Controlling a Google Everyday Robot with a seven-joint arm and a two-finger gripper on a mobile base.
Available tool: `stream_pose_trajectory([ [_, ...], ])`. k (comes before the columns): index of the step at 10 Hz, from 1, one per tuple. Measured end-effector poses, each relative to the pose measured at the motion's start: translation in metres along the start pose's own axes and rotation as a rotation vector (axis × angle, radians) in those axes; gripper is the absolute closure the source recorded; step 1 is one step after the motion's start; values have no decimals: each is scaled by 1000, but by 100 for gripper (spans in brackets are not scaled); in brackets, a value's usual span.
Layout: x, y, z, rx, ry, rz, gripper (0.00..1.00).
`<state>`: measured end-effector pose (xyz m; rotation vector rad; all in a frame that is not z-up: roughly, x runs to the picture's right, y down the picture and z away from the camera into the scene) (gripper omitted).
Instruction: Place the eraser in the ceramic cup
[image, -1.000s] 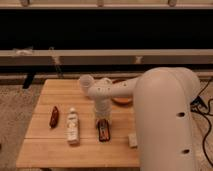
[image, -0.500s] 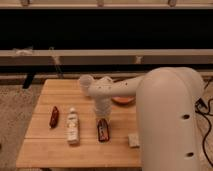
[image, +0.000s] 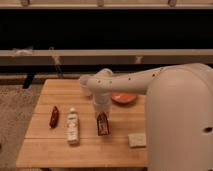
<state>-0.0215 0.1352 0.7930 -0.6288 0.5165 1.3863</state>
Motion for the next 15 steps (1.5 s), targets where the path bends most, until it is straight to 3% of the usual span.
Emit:
stream_pose_trajectory([
  [4,-55,-1,-70,-34,-155,-33,100],
  [6,-81,1,-103,-78,-251,-61,100],
  [8,-107,17,-136,-133,-356,-139,100],
  [10,-112,17,-144,-145,-380,-155,100],
  [15,-112,21,-144,-148,-379,-159,100],
])
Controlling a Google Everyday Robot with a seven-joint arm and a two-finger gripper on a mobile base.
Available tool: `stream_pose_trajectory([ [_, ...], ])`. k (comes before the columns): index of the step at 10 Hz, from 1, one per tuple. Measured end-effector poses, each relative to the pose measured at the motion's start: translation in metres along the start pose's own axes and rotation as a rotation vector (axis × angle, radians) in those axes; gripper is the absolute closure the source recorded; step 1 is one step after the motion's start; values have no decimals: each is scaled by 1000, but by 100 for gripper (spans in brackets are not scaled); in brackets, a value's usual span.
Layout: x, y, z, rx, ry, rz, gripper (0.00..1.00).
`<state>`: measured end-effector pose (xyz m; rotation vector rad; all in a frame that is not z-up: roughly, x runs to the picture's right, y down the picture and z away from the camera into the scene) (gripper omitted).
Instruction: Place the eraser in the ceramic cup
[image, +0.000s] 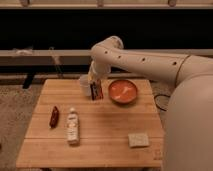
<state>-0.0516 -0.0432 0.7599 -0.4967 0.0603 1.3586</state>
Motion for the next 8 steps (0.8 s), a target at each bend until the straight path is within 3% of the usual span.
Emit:
stream_pose_trajectory([
  [2,-7,0,0,-22,-30,-6,100],
  [3,-22,-3,0,-41,-70,-13,100],
  [8,-79,2,17,-86,-184,-37,100],
])
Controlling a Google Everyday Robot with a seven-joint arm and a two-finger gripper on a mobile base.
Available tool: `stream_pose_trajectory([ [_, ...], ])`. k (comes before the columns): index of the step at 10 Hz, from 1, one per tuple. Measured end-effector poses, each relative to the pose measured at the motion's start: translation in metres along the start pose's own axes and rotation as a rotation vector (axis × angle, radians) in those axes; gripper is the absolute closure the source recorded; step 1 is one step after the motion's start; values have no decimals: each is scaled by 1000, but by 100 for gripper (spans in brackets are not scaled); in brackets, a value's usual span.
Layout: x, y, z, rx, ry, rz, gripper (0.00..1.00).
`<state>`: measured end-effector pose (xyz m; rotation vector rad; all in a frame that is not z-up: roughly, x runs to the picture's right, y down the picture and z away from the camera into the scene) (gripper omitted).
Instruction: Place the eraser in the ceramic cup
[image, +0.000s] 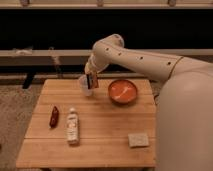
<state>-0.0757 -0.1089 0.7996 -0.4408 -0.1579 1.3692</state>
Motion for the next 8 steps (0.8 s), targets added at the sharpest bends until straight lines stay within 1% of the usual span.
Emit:
stream_pose_trajectory([
  [1,-11,1,8,-5,-24,-2,100],
  [4,-36,2,27,-9,-70,-6,100],
  [5,-44,4,33,-11,-90,-7,98],
  [6,-49,5,39,-9,-106,-7,90],
  [7,-51,6,45,-7,-119,-5,80],
  [8,-47,8,54,-5,-127,-3,68],
])
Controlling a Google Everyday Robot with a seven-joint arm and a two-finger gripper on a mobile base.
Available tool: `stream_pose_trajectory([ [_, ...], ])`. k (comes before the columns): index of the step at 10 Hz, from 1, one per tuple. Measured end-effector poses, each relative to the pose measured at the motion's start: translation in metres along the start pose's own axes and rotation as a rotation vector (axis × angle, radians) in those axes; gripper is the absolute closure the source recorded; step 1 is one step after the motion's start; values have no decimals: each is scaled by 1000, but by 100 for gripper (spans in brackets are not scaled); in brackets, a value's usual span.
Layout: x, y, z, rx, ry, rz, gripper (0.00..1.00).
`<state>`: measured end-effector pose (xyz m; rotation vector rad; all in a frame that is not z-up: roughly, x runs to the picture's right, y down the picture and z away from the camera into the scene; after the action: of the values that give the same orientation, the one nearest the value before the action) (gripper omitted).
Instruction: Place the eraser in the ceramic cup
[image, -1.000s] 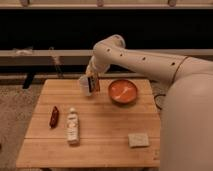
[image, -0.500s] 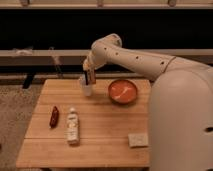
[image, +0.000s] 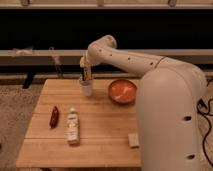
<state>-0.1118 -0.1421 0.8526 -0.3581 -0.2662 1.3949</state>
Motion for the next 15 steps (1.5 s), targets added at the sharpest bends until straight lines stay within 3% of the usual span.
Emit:
stream_pose_trajectory([
  [5,22,5,20,-1,-13,23,23],
  [8,27,9,26,-8,-37,29,20],
  [12,17,6,22,-4,-88,8,20],
  [15,-1,-4,-4,-22,-89,-42,20],
])
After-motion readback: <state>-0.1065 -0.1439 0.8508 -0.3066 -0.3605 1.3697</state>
